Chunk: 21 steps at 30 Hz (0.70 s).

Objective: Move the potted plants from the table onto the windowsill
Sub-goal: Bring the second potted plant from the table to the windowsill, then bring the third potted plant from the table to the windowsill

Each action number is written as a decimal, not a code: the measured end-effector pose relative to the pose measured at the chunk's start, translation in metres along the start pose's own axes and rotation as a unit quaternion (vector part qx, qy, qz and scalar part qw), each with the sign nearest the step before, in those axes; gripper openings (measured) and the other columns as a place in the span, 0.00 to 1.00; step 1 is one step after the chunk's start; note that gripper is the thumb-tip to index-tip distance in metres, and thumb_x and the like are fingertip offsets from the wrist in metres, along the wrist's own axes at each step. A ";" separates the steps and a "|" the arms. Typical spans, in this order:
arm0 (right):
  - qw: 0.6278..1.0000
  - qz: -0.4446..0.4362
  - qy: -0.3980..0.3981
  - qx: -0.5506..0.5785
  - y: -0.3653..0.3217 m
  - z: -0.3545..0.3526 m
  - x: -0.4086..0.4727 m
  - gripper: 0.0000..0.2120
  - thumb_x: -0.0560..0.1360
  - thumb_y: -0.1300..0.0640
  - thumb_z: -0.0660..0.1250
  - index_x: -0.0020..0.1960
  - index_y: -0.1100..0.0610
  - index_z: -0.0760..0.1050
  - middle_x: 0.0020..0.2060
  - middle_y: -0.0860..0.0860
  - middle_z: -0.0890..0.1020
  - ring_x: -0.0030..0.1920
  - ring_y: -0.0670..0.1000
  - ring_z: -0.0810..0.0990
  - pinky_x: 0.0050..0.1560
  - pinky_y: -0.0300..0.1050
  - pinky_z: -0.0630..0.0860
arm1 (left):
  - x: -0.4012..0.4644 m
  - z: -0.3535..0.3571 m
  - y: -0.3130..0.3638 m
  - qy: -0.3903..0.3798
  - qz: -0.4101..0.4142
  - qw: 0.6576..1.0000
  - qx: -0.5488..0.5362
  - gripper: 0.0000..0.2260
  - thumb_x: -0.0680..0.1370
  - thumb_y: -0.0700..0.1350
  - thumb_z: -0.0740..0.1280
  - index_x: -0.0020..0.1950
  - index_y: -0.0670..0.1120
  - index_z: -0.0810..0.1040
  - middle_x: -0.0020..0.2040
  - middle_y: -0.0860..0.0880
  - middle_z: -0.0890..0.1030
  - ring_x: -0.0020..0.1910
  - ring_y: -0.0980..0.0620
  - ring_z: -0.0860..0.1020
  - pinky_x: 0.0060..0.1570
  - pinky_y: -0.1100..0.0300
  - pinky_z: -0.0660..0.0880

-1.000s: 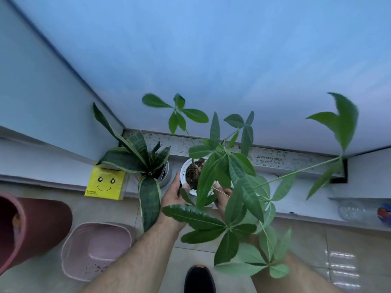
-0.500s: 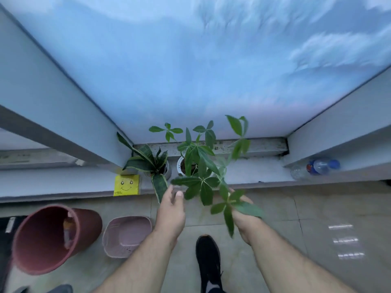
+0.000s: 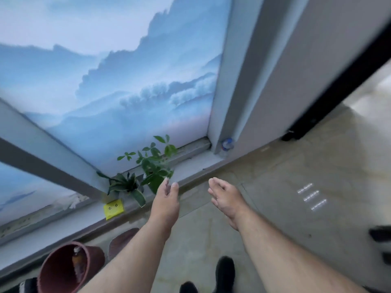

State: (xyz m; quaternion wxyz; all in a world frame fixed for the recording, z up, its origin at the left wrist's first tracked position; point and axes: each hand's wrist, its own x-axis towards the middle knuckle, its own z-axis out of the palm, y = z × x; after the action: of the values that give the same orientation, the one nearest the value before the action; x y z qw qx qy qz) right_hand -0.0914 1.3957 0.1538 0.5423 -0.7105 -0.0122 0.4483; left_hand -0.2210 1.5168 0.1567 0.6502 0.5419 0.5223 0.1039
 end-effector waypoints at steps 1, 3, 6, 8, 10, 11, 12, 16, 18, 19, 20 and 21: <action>1.000 -0.003 0.002 0.006 -0.002 -0.007 -0.010 0.34 0.79 0.42 0.68 0.78 0.59 0.66 0.75 0.53 0.74 0.73 0.49 0.74 0.77 0.54 0.68 | -0.009 0.006 0.003 -0.009 0.002 1.000 0.010 0.27 0.81 0.56 0.61 0.80 0.54 0.59 0.78 0.53 0.66 0.73 0.52 0.69 0.72 0.47 0.68; 0.999 -0.012 0.035 0.038 -0.008 -0.046 -0.039 0.33 0.79 0.43 0.67 0.78 0.59 0.65 0.74 0.52 0.74 0.72 0.48 0.75 0.76 0.54 0.69 | -0.037 0.041 0.022 -0.053 0.007 0.998 0.046 0.28 0.81 0.58 0.61 0.80 0.55 0.58 0.77 0.53 0.66 0.72 0.51 0.71 0.72 0.46 0.68; 0.994 -0.036 0.077 0.072 -0.013 -0.097 -0.071 0.33 0.80 0.43 0.66 0.79 0.58 0.65 0.74 0.52 0.75 0.70 0.47 0.76 0.76 0.53 0.69 | -0.070 0.089 0.037 -0.104 0.019 0.992 0.074 0.28 0.80 0.57 0.62 0.79 0.55 0.59 0.76 0.55 0.67 0.70 0.49 0.72 0.71 0.46 0.69; 0.986 -0.051 0.122 0.105 -0.008 -0.149 -0.103 0.34 0.80 0.42 0.66 0.79 0.59 0.64 0.74 0.52 0.74 0.71 0.48 0.75 0.76 0.53 0.69 | -0.103 0.138 0.043 -0.154 0.030 0.983 0.092 0.28 0.81 0.56 0.63 0.79 0.55 0.60 0.77 0.54 0.67 0.71 0.50 0.72 0.72 0.48 0.68; 0.980 -0.066 0.152 0.108 -0.003 -0.185 -0.128 0.37 0.78 0.39 0.67 0.79 0.59 0.65 0.74 0.52 0.75 0.71 0.48 0.75 0.76 0.53 0.69 | -0.128 0.173 0.043 -0.189 0.033 0.976 0.105 0.28 0.81 0.56 0.64 0.79 0.55 0.60 0.76 0.55 0.67 0.70 0.49 0.73 0.72 0.48 0.67; 0.976 -0.067 0.173 0.113 0.003 -0.207 -0.142 0.39 0.75 0.37 0.67 0.78 0.58 0.67 0.73 0.52 0.76 0.71 0.48 0.76 0.75 0.53 0.70 | -0.145 0.195 0.043 -0.210 0.037 0.970 0.117 0.28 0.80 0.56 0.64 0.79 0.55 0.60 0.76 0.56 0.68 0.70 0.49 0.73 0.73 0.49 0.67; 0.971 -0.070 0.194 0.118 0.009 -0.226 -0.157 0.39 0.72 0.35 0.67 0.76 0.57 0.70 0.71 0.51 0.78 0.69 0.47 0.77 0.75 0.53 0.71 | -0.160 0.215 0.041 -0.226 0.040 0.965 0.128 0.28 0.80 0.56 0.64 0.79 0.55 0.60 0.76 0.56 0.68 0.70 0.49 0.73 0.73 0.49 0.67; 0.955 -0.070 0.256 0.132 0.054 -0.317 -0.223 0.16 0.72 0.34 0.66 0.42 0.45 0.81 0.43 0.44 0.82 0.47 0.45 0.80 0.64 0.50 0.76 | -0.237 0.301 0.016 -0.293 0.073 0.937 0.178 0.28 0.81 0.56 0.63 0.80 0.54 0.60 0.75 0.54 0.69 0.70 0.49 0.73 0.72 0.51 0.67; 0.946 -0.059 0.283 0.146 0.079 -0.360 -0.262 0.22 0.71 0.32 0.65 0.39 0.51 0.78 0.38 0.49 0.74 0.43 0.46 0.69 0.65 0.59 0.77 | -0.277 0.343 -0.003 -0.319 0.082 0.921 0.206 0.28 0.80 0.57 0.63 0.79 0.55 0.60 0.75 0.55 0.70 0.69 0.49 0.74 0.72 0.52 0.67; 0.936 -0.052 0.306 0.165 0.099 -0.389 -0.282 0.25 0.69 0.31 0.66 0.46 0.54 0.79 0.39 0.50 0.77 0.66 0.55 0.65 0.67 0.63 0.76 | -0.303 0.369 -0.017 -0.337 0.088 0.911 0.221 0.28 0.80 0.58 0.63 0.79 0.55 0.61 0.75 0.55 0.70 0.70 0.50 0.74 0.72 0.51 0.67; 0.925 -0.054 0.330 0.181 0.113 -0.412 -0.304 0.26 0.68 0.30 0.67 0.52 0.50 0.79 0.42 0.52 0.82 0.60 0.62 0.82 0.67 0.64 0.75 | -0.326 0.391 -0.030 -0.351 0.092 0.903 0.229 0.28 0.80 0.58 0.63 0.79 0.54 0.61 0.75 0.54 0.70 0.70 0.50 0.73 0.72 0.50 0.67; 0.916 -0.057 0.342 0.202 0.123 -0.427 -0.316 0.24 0.66 0.30 0.68 0.53 0.46 0.81 0.47 0.53 0.86 0.62 0.60 0.82 0.67 0.63 0.76 | -0.340 0.404 -0.039 -0.358 0.095 0.899 0.235 0.28 0.80 0.58 0.63 0.79 0.54 0.61 0.75 0.54 0.70 0.70 0.50 0.73 0.72 0.49 0.67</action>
State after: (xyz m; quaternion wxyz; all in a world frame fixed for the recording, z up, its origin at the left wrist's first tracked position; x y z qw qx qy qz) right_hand -0.0607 0.8617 0.2587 0.6699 -0.6940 0.2243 0.1387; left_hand -0.0648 1.0225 0.2642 0.6343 0.7263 0.2097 -0.1617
